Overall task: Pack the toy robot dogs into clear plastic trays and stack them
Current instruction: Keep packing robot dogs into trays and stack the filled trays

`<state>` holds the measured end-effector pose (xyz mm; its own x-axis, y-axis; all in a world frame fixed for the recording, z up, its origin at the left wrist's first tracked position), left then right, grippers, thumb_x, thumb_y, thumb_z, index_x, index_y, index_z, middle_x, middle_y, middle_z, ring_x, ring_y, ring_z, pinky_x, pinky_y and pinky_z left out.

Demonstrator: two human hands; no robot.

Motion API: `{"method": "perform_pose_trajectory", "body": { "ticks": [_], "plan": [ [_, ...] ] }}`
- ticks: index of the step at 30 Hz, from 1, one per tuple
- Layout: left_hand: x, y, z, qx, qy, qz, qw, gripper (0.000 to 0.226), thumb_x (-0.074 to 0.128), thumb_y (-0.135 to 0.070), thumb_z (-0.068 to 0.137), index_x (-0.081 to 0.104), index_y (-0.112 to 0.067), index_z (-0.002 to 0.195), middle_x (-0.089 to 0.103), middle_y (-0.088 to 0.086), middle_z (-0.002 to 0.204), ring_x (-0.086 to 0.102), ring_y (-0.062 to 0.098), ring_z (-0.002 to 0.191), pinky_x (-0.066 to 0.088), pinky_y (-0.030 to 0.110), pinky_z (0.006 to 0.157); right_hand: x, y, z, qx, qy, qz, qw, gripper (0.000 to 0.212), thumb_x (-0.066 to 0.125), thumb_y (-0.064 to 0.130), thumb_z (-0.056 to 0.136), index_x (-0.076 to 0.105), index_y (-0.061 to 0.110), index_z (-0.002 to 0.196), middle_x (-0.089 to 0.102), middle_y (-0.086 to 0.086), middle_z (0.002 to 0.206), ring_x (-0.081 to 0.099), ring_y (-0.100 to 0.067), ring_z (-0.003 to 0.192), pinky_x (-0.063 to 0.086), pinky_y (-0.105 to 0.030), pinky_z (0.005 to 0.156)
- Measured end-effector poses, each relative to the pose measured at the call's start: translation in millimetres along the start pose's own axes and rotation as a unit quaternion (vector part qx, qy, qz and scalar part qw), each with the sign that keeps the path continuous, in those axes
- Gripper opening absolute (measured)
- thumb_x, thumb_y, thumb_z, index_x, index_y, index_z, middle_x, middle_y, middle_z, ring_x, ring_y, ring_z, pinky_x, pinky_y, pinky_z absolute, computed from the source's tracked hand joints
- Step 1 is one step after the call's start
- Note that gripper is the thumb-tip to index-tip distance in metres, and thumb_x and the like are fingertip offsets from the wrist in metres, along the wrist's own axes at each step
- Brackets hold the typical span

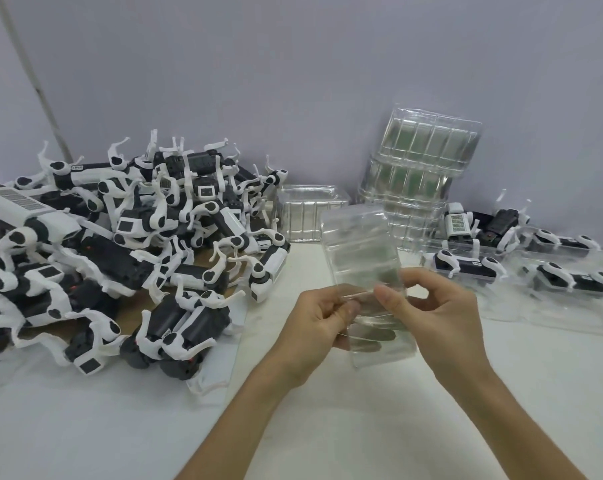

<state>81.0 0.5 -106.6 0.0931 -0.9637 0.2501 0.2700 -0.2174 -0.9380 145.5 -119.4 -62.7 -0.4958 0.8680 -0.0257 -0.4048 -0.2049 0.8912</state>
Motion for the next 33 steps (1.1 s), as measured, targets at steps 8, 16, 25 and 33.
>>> {"method": "perform_pose_trajectory", "body": {
  "ticks": [8,16,25,33],
  "plan": [
    [-1.1,-14.7,6.4,0.030,-0.012,0.041,0.999,0.030,0.041,0.003,0.104,0.068,-0.009,0.105,0.074,0.015,0.108,0.074,0.038,0.085,0.061,0.037,0.069,-11.7,18.8,6.9,-0.032,-0.030,-0.013,0.999,0.022,0.082,0.038,0.061,0.080,0.028,0.080,0.071,0.006,0.075,0.073,-0.025,0.067,0.062,-0.036,0.064],
    [3.8,-28.0,6.4,0.055,-0.002,0.050,0.997,0.026,0.043,0.001,0.103,0.067,-0.009,0.103,0.075,0.007,0.104,0.075,0.036,0.083,0.062,0.038,0.070,-19.8,29.3,10.3,-0.049,-0.038,0.022,0.998,0.019,0.083,0.031,0.059,0.081,0.026,0.077,0.071,0.001,0.071,0.071,-0.019,0.060,0.057,-0.024,0.055],
    [3.7,-33.0,8.1,0.063,-0.011,0.037,0.997,0.019,0.054,-0.002,0.098,0.071,-0.010,0.094,0.076,0.009,0.094,0.075,0.034,0.076,0.060,0.033,0.061,-20.7,36.1,12.7,-0.064,-0.050,0.036,0.996,0.015,0.081,0.025,0.059,0.081,0.024,0.073,0.071,0.003,0.065,0.070,-0.017,0.055,0.056,-0.024,0.053],
    [-70.9,-48.2,-11.7,0.096,-0.166,-0.032,0.981,0.017,0.068,-0.016,0.076,0.069,-0.004,0.088,0.074,0.013,0.077,0.072,0.024,0.057,0.057,0.028,0.046,-122.1,40.7,19.9,-0.044,-0.208,0.013,0.977,0.026,0.062,0.022,0.097,0.068,0.003,0.114,0.067,0.014,0.080,0.061,-0.006,0.080,0.052,-0.033,0.081]
  ]
}}
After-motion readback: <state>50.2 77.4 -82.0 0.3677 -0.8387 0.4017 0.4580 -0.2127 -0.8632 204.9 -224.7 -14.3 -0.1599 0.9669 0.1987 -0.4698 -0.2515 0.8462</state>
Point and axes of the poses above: each hand's wrist, its own z-axis towards the middle knuckle, its own x-axis out of the palm, y = z × x, the point moved 8 cm from there along z, towards the middle knuckle
